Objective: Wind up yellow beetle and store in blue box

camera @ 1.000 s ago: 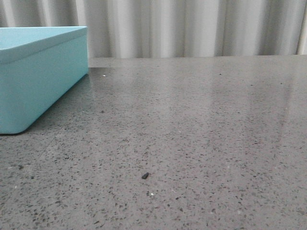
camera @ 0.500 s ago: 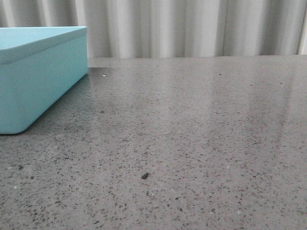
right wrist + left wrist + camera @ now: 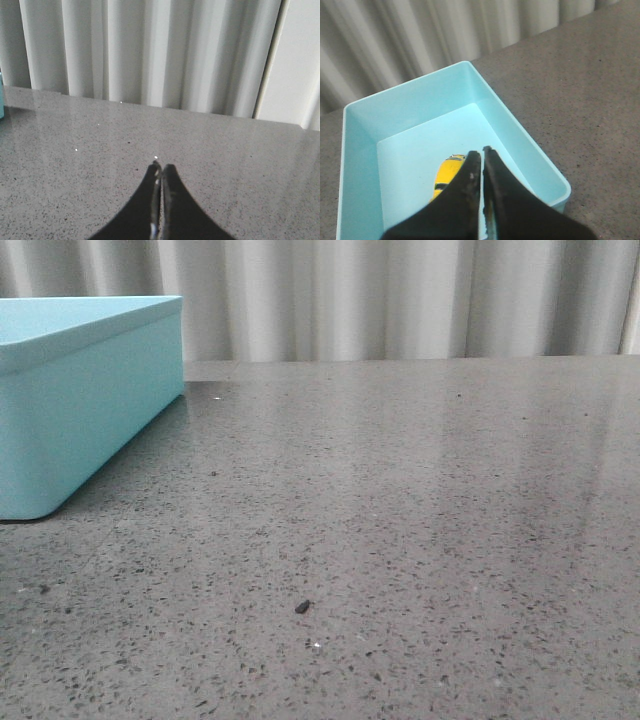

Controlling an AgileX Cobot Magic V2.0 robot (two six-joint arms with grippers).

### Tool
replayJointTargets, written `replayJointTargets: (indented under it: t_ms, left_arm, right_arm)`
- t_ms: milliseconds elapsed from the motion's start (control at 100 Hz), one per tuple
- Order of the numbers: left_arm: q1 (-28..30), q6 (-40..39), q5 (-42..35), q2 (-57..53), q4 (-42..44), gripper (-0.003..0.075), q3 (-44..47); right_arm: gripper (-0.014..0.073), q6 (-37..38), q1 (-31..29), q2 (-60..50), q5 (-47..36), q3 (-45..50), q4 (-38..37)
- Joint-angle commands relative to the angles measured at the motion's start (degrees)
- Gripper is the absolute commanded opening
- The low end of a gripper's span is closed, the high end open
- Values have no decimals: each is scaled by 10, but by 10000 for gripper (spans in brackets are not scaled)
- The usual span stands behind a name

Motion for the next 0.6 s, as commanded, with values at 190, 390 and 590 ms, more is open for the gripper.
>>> replayJointTargets:
  t_ms: [190,390,590]
  left_arm:
    - [0,1,-145,-122,-22,-21,137]
    - [0,1,-195,-185,-22,-21,208]
    - [0,1,-227,-227,-22,-21,249]
  right_arm:
    - [-61,2,0,-20,-89,33,-6]
    - [-61,2,0,-27,-159,75,-3]
    - [-61,2,0,-27,-216,114,-2]
